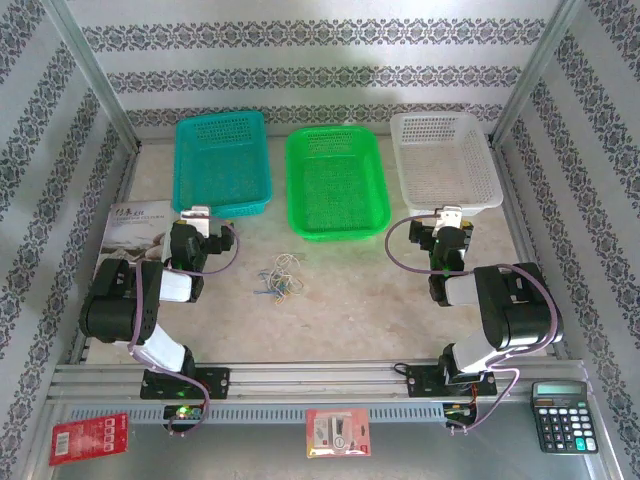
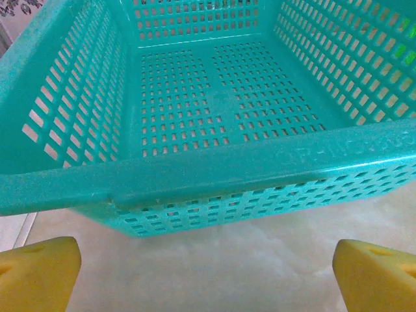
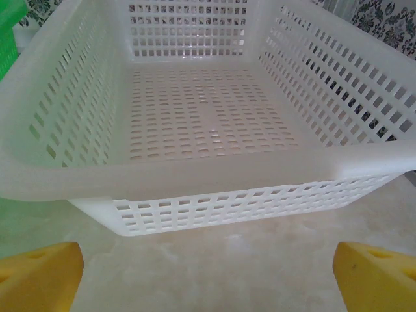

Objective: Untangle the cables

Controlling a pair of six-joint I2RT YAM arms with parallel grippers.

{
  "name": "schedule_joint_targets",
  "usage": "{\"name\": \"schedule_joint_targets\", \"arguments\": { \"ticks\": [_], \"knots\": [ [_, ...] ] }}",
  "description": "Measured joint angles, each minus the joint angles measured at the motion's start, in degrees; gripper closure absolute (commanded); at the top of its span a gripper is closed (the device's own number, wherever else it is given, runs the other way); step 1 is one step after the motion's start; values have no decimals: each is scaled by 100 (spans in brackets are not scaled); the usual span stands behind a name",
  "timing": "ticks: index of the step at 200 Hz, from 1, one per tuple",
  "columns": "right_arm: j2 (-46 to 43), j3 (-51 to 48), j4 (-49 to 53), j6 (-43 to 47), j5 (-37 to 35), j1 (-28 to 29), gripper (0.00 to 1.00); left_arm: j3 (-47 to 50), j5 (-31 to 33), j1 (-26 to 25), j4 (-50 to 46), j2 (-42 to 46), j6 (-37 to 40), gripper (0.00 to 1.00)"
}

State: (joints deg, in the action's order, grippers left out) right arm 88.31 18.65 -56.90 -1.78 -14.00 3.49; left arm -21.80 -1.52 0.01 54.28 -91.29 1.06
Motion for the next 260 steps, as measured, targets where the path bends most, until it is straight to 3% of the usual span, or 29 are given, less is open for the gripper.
{"name": "schedule_joint_targets", "arguments": {
  "ticks": [260],
  "knots": [
    [-271, -229, -90, -107, 149, -39, 2, 83, 236, 0, -87, 179, -66, 0]
  ]
}}
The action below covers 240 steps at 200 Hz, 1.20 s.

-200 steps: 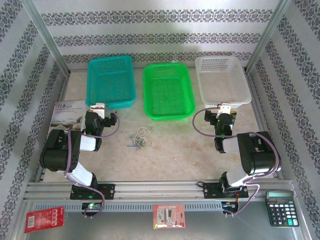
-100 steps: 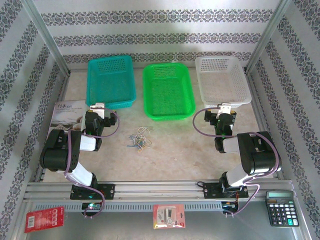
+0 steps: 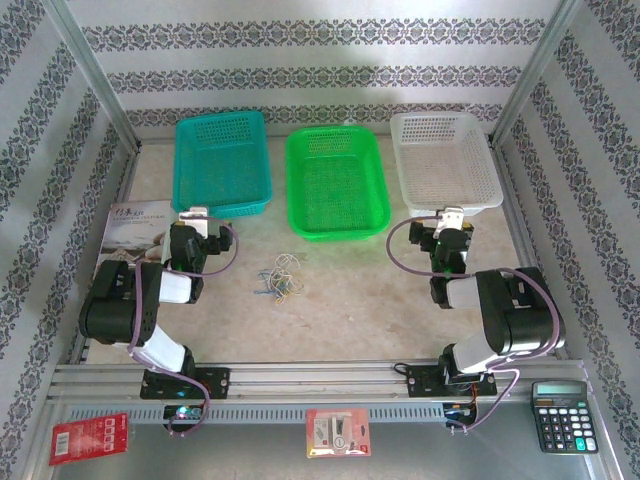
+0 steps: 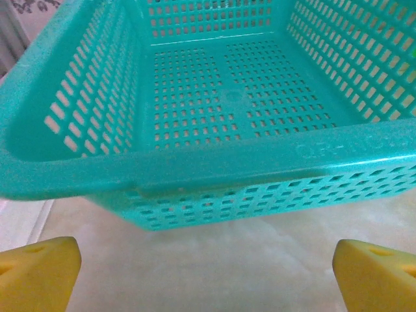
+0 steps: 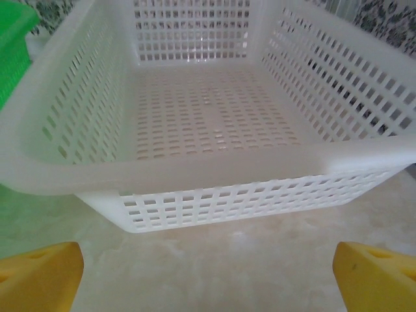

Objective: Untangle the cables

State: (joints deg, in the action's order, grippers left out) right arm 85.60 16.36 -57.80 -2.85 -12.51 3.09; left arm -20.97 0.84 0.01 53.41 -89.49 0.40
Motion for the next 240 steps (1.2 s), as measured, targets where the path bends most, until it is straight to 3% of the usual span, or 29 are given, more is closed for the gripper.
{"name": "schedule_joint_targets", "arguments": {
  "ticks": [43, 78, 113, 135, 200, 240],
  "knots": [
    [-299, -448, -348, 0, 2, -13, 2, -59, 192, 0, -601, 1001, -68, 0],
    [-1847, -240, 588, -146, 55, -74, 2, -295, 264, 0, -1268, 1617, -275, 0],
    [-3322, 125, 1716, -1655, -44, -118, 2, -881, 227, -7, -2186, 2256, -894, 0],
    [-3832, 278, 2232, -2564, 321, -280, 2, -1333, 85, -55, -2826, 2527, -1340, 0],
    [-3464, 1344, 3814, -3836, 2129, -192, 2, -2758, -570, -232, -4730, 2288, -2323, 0],
    [-2778, 2175, 5281, -3626, 2446, 964, 2, -3836, -881, -308, -5582, 1150, -2409, 0]
  ]
}}
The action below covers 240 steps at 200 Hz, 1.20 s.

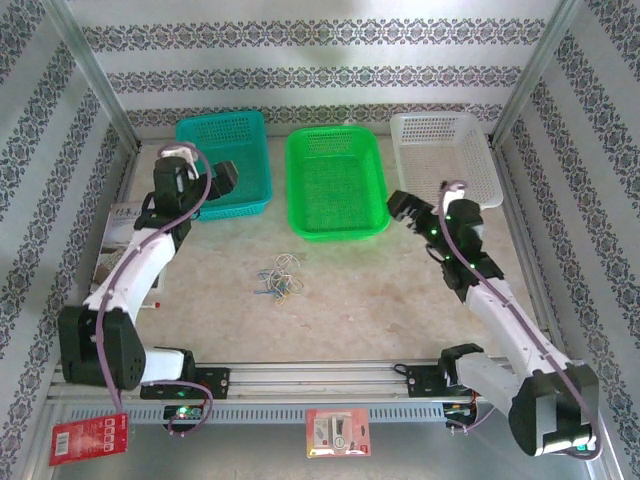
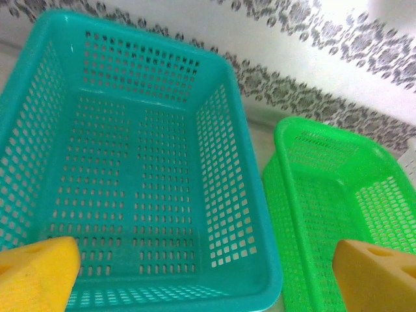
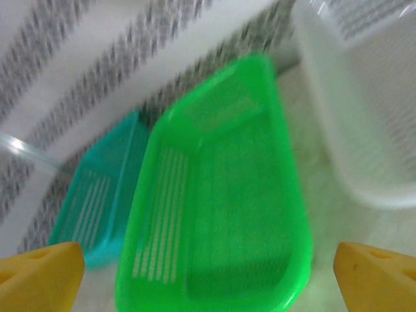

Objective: Untangle the cables

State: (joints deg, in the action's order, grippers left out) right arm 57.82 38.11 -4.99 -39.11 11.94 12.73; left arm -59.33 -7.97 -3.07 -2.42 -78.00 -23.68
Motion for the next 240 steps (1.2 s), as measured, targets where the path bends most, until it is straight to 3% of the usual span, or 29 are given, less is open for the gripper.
{"name": "schedule_joint_targets", "arguments": {
  "ticks": [56, 120, 171, 240],
  "knots": [
    [721, 212, 804, 127, -31, 1526, 2, -1655, -96, -343, -944, -1797, 170, 0],
    [1508, 140, 546, -151, -111, 2081, 2, -3403, 46, -977, -2074, -3613, 833, 0],
    [2046, 138, 125, -302, -109, 2092, 2, -3333, -90, -1200, -2387, -3805, 1023, 0],
    [2660, 459, -149, -321, -111, 2092, 2, -2188, -643, -1425, -2107, -3204, 866, 0]
  ]
}}
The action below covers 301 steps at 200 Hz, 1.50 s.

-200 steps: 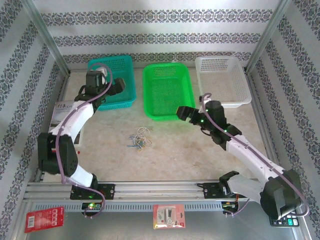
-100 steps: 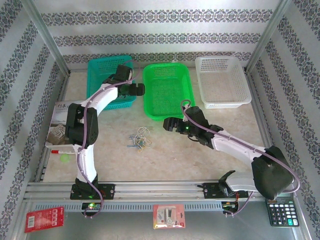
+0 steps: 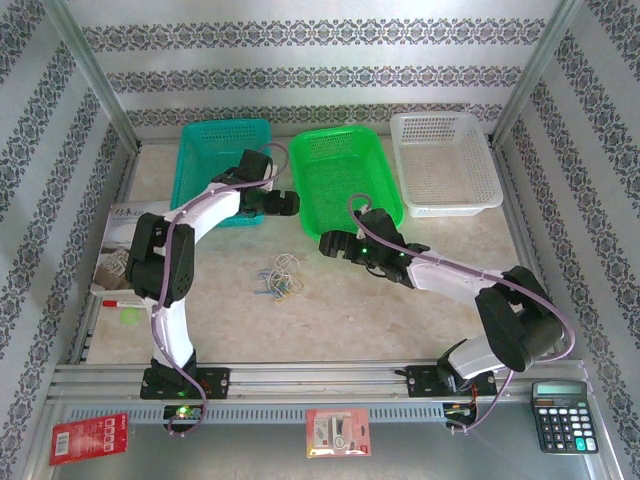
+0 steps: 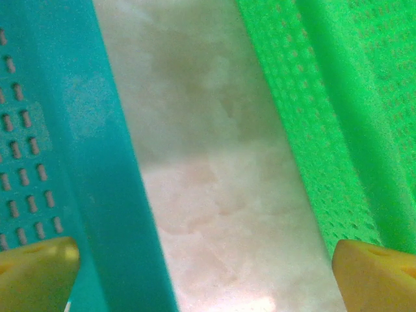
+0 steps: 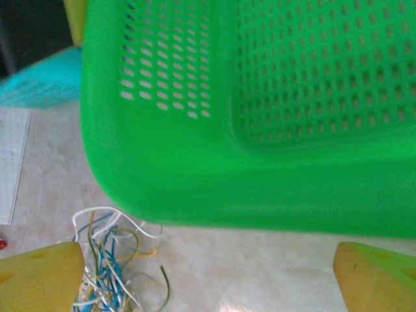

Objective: Untangle the cables

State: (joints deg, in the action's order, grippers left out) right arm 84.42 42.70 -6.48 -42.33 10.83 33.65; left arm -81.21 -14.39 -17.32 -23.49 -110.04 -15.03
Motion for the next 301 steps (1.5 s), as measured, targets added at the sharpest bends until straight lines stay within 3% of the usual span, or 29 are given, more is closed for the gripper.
{"name": "schedule_joint_targets", "arguments": {
  "ticks": [64, 120, 225, 270, 301],
  "knots": [
    [529, 479, -160, -2, 0, -52, 2, 1106, -444, -68, 782, 1097, -590, 0],
    [793, 807, -306, -103, 92, -55, 2, 1222, -647, -68, 1274, 1185, -1064, 0],
    [-780, 190, -184, -214, 101, -660, 2, 940, -658, -68, 1720, 748, -1408, 0],
    [-1143, 179, 538, -63, -496, -28, 2, 831, -654, -68, 1716, 807, -1410, 0],
    [-1340, 122, 868, 94, -813, 557, 2, 833, -614, -68, 1486, 1386, -1375, 0]
  ]
}}
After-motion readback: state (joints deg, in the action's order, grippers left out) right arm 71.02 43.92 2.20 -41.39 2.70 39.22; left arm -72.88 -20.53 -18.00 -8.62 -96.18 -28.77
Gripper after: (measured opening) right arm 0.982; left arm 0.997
